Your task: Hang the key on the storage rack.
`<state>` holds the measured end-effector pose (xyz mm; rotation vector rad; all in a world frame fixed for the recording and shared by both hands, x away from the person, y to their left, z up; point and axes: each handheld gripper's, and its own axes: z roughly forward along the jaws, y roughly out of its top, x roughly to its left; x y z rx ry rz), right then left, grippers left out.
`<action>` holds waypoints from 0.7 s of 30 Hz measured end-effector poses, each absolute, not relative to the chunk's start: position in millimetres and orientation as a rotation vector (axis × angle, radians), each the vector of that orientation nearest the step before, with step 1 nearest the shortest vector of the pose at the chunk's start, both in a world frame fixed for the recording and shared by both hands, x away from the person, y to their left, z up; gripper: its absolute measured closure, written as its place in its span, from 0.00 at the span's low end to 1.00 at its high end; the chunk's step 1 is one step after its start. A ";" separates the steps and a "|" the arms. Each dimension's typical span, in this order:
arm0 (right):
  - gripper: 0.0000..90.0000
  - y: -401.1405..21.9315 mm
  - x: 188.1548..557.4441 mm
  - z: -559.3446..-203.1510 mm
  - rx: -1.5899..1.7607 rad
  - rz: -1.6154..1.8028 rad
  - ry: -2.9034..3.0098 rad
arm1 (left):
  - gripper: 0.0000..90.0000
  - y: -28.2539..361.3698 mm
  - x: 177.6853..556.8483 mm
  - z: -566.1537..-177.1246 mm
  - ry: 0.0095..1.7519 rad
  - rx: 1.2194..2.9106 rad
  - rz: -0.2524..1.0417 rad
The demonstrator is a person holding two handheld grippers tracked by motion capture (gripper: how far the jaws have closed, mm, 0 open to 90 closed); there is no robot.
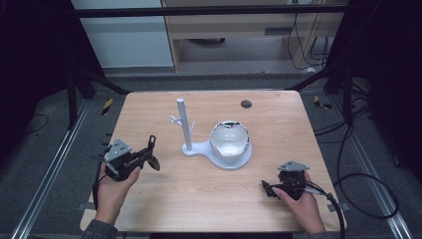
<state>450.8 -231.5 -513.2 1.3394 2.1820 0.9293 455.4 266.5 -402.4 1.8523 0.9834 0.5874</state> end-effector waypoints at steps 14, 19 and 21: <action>0.01 -231.5 450.8 -513.2 1.339 0.929 2.182 | 0.90 242.3 455.2 -388.3 0.927 1.818 0.618; 0.01 -231.5 450.8 -513.2 1.339 0.929 2.182 | 0.89 235.1 453.1 -383.6 0.910 1.790 0.635; 0.01 -231.5 450.8 -513.2 1.339 0.929 2.182 | 0.90 231.1 453.0 -382.6 0.905 1.786 0.631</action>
